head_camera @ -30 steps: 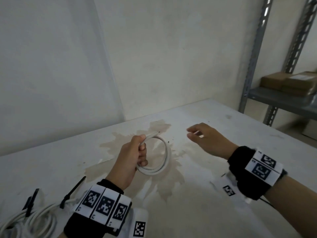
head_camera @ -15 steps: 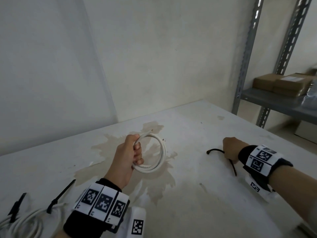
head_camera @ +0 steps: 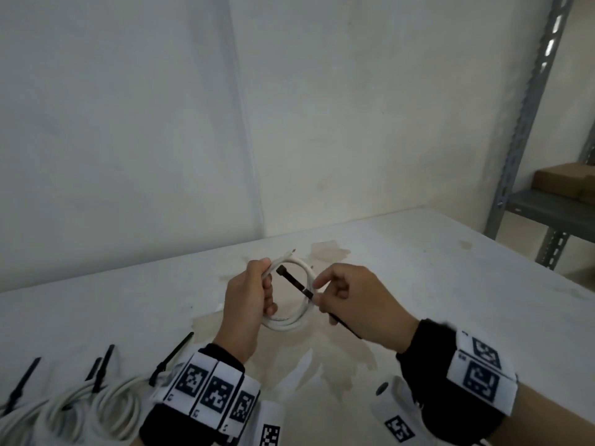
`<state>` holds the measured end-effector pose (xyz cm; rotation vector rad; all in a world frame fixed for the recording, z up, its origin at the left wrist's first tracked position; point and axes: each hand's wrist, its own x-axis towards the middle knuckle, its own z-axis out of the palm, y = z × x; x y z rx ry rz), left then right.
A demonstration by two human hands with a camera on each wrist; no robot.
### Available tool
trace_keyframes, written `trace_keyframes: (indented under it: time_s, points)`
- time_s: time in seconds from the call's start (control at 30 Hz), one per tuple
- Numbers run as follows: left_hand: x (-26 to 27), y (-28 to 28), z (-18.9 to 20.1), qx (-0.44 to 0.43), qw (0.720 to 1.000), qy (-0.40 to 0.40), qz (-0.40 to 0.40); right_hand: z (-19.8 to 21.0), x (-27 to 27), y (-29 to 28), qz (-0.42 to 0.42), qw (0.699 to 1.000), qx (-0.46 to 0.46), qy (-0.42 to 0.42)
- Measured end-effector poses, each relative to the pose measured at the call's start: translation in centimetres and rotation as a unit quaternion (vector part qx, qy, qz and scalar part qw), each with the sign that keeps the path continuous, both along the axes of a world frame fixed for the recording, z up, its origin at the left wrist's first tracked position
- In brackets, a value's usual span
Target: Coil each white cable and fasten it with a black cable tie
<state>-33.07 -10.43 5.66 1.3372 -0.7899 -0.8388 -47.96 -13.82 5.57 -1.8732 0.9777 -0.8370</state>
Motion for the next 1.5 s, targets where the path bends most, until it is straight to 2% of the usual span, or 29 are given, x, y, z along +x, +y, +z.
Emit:
trace_keyframes:
  time_s: [0.2,0.43,0.6,0.83,1.0,1.1,1.23,1.33,1.5]
  points:
    - [1.3,0.8,-0.5,-0.013,0.999,-0.017,0.046,-0.7,3.5,0.6,-0.060,0.998,0.017,0.012]
    - [1.8,1.6,-1.4,-0.046,0.995,-0.067,0.055,-0.4,5.6,0.6,-0.103,0.992,0.030,-0.065]
    - [2.3,1.8,-1.6,-0.028,0.997,-0.066,0.031,-0.5,6.3,1.3,-0.079,0.991,0.018,-0.102]
    - [3.2,1.6,-1.1,-0.055,0.998,-0.003,0.024,-0.3,6.5,2.3,-0.014,0.977,0.088,-0.193]
    - [3.6,1.7,-1.0,-0.062,0.998,0.018,0.007,-0.4,6.0,2.2,0.083,0.973,0.105,-0.189]
    - [3.8,1.7,-1.1,-0.061,0.998,0.019,-0.002,-0.6,5.9,2.6,0.130,0.977,0.045,-0.165]
    - [3.8,1.7,-1.4,-0.060,0.998,0.013,-0.015,-0.5,6.0,2.5,0.107,0.976,-0.025,-0.188]
    - [3.6,2.1,-1.5,-0.063,0.998,0.004,-0.027,-0.2,6.3,2.1,0.099,0.971,-0.024,-0.215]
    - [3.3,2.4,-1.3,-0.077,0.996,0.014,-0.040,-0.1,6.8,1.5,0.054,0.981,0.005,-0.187]
